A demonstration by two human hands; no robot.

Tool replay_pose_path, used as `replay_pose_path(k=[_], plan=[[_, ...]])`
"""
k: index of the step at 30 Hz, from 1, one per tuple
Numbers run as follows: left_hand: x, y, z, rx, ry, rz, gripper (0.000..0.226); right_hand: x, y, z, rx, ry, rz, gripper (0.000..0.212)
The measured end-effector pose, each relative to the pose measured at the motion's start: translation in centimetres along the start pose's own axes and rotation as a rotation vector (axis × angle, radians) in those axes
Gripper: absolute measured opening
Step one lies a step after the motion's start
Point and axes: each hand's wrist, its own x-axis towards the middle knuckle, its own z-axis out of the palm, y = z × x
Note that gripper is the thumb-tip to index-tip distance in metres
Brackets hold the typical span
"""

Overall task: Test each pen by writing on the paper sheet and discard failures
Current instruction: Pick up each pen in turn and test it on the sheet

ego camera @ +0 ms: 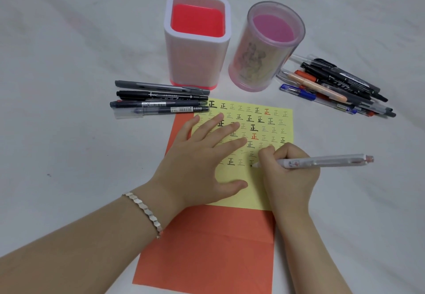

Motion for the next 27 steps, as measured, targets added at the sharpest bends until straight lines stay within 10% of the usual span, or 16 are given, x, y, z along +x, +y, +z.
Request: replay_pose_path(k=[20,27], plan=[[-0.1,-0.1,0.2,-0.012,0.019,0.007,0.068,0.1,-0.8,-0.9,0.229,0.129,0.103,0.038],[-0.1,0.0,-0.1,0.006,-0.039,-0.016,0.068,1.9,-1.2,-2.9,0.378,-0.156,0.273,0.032]])
